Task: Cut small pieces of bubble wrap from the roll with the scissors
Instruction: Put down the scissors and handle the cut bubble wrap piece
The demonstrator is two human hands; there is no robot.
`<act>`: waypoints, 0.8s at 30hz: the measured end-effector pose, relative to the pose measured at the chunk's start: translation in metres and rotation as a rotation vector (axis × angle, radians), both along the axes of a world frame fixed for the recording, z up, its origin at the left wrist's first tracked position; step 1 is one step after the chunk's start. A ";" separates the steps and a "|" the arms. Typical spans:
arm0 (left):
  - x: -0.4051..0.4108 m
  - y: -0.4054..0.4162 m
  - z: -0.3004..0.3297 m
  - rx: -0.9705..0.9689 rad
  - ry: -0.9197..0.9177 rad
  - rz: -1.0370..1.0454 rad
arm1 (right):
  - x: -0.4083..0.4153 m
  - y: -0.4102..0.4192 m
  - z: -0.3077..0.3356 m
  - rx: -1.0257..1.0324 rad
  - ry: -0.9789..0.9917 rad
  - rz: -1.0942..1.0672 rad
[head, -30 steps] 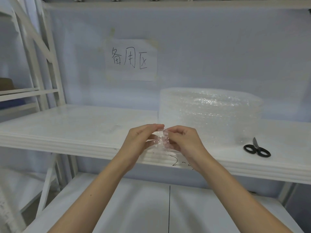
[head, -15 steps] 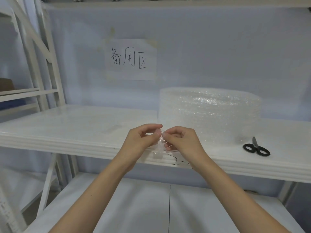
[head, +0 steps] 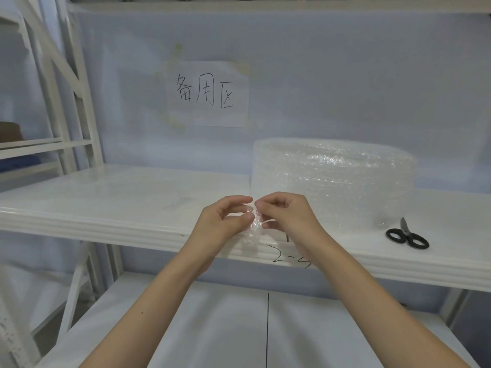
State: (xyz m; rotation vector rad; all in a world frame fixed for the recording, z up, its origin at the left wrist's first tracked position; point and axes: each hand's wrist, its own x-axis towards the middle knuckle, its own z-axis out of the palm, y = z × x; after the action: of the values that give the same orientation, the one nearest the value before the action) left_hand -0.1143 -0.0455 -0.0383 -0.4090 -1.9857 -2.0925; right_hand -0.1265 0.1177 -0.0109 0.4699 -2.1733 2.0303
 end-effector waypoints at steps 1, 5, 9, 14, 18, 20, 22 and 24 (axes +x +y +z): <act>0.000 -0.002 -0.001 0.012 -0.015 -0.008 | -0.002 -0.001 0.001 -0.012 -0.005 -0.003; -0.003 -0.011 -0.005 0.022 -0.061 -0.033 | -0.010 -0.010 0.003 -0.055 0.005 -0.022; -0.004 -0.019 -0.006 0.013 -0.054 0.026 | -0.016 -0.023 0.008 -0.061 -0.022 0.013; -0.005 -0.034 -0.002 -0.014 -0.046 0.051 | -0.018 -0.037 0.011 0.074 -0.004 0.069; -0.005 -0.047 -0.002 -0.005 -0.041 0.076 | -0.026 -0.048 0.014 0.102 0.031 0.072; -0.005 -0.056 -0.002 -0.001 -0.044 0.088 | -0.031 -0.055 0.013 0.094 0.028 0.076; -0.006 -0.068 -0.002 0.000 -0.047 0.102 | -0.038 -0.062 0.010 0.067 0.012 0.073; -0.008 -0.079 -0.002 -0.008 -0.048 0.129 | -0.044 -0.069 0.008 0.009 -0.016 0.096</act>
State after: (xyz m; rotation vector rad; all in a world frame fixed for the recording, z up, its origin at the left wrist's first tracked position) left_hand -0.1218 -0.1247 -0.0399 -0.2281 -1.9906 -2.0339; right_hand -0.1705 0.0482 -0.0025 0.5711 -2.2104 2.0801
